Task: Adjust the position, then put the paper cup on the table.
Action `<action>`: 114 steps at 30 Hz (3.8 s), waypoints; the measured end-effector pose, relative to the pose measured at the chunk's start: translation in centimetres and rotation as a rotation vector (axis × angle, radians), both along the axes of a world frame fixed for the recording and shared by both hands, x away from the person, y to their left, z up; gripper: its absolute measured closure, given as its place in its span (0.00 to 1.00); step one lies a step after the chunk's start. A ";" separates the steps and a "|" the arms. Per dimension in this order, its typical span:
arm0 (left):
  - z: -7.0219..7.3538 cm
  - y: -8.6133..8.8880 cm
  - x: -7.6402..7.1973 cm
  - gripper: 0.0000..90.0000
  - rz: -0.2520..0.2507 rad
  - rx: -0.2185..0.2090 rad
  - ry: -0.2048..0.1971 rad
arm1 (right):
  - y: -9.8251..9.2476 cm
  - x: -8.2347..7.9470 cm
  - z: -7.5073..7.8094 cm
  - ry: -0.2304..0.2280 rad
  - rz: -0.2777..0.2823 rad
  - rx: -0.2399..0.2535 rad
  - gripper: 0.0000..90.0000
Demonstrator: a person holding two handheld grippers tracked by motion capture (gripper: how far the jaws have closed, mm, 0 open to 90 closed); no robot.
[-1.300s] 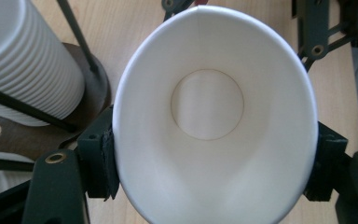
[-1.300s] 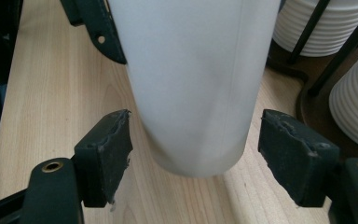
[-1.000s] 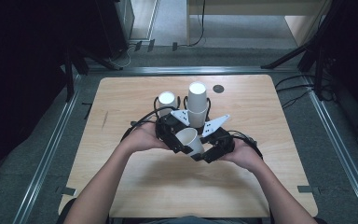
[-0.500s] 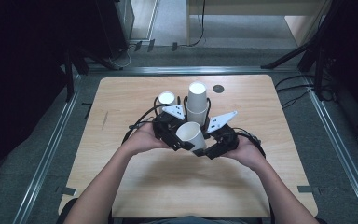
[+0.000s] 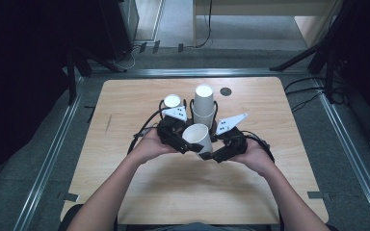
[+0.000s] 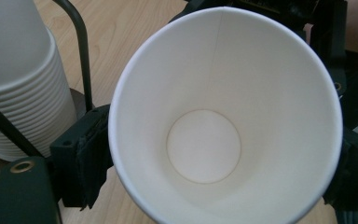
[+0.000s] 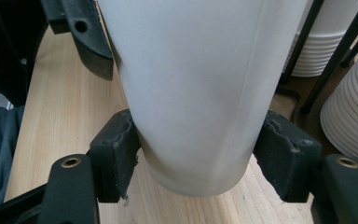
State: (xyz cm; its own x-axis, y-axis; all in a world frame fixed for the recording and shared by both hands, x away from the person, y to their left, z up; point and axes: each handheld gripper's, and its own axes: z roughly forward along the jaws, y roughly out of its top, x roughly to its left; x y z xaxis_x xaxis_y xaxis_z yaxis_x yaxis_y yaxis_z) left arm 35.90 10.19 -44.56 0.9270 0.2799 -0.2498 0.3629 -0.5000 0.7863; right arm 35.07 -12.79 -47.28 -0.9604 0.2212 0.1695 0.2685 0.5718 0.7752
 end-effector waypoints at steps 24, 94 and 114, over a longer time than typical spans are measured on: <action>0.1 0.7 -0.2 0.27 0.021 0.025 -0.036 | -0.1 -0.2 -0.3 -0.003 -0.054 -0.063 0.26; 0.0 11.2 -0.3 0.27 0.210 0.119 -0.032 | -6.0 1.5 1.8 -0.093 -0.173 -0.056 0.25; -0.5 15.2 0.4 0.27 0.312 0.159 -0.049 | -6.6 1.9 1.4 -0.084 -0.193 -0.057 0.25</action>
State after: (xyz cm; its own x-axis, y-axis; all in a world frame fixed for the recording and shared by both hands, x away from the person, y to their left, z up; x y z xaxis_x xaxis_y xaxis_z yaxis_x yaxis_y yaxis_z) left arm 36.34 25.36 -45.06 0.8005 0.5833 -0.1377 0.4812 -0.4886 0.7279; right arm 37.01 -19.43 -45.88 -0.9094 0.4095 0.0724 0.3129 0.5591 0.7678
